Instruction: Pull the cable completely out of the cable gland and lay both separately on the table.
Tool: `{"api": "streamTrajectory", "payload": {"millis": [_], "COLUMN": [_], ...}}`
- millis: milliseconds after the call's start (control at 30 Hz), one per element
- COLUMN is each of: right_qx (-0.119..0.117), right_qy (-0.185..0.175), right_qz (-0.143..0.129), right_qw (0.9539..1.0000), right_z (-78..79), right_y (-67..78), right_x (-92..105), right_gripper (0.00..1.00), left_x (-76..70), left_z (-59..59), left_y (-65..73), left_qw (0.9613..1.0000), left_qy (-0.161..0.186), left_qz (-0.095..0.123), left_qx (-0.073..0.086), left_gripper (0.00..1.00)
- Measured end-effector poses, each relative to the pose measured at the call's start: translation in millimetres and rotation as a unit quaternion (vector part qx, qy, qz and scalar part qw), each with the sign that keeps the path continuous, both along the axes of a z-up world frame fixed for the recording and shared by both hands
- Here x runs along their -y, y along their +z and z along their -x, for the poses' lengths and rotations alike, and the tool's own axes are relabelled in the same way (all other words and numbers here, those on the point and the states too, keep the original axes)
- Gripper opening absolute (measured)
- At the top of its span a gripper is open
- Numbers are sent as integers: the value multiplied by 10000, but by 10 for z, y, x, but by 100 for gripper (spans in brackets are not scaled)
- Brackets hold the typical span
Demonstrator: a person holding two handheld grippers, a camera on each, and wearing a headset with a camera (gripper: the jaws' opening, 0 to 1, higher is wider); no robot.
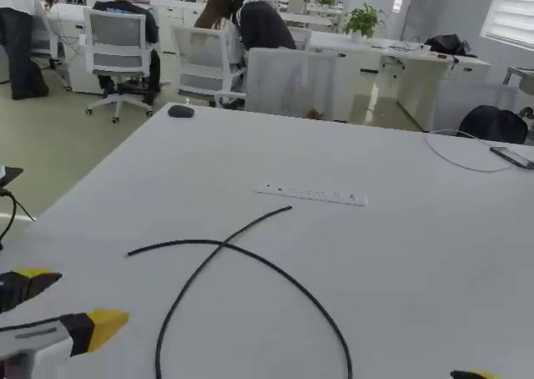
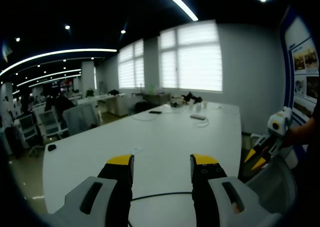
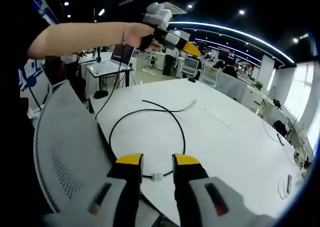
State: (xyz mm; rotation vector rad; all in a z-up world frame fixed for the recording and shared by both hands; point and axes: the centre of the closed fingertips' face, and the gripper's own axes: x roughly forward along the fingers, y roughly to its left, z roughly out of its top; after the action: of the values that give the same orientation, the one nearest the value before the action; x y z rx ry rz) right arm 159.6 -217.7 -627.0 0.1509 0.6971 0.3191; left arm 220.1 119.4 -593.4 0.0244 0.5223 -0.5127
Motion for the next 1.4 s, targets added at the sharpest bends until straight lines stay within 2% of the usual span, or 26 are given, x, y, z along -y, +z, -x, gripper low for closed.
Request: {"api": "streamTrajectory", "payload": {"millis": [33,100,133,233,400,633,833,1000,1400], "right_qx": [-146,-118,-115,-138,-189,-279,-200,-141,-228], "right_qy": [12,-9,-12,26,16,81,298,278,355], "right_qz": [101,80,79,149,182,225,304,269,194], "right_qw": [9998,9999,9999,9998,9997,9993,9989,9992,9989], "right_z": [24,1,0,5,16,20,9,-18,69], "right_y": [-41,-30,-24,-27,-32,-60,-33,2,-59], "right_x": [14,9,9,19,45,36,-10,-15,-73], "right_gripper": [60,59,59,60,60,60,57,57,56], "left_x": [12,51,75,91,47,-6,-13,0,38], "left_z": [-13,1,-3,-7,-13,-36,-33,-26,15], "left_y": [-5,-26,-18,-50,-42,-66,-83,-97,-84], "left_qw": [10000,9999,9997,9998,9998,9999,9998,9997,9996], "left_qy": [-1,-41,-101,-134,-104,13,21,6,-63], "left_qz": [-6,-141,-211,-169,-152,-22,-59,-32,-40], "left_qx": [-3,-43,42,-54,-51,-147,-183,-260,-277], "left_gripper": [58,52,51,53,53,54,53,53,53]}}
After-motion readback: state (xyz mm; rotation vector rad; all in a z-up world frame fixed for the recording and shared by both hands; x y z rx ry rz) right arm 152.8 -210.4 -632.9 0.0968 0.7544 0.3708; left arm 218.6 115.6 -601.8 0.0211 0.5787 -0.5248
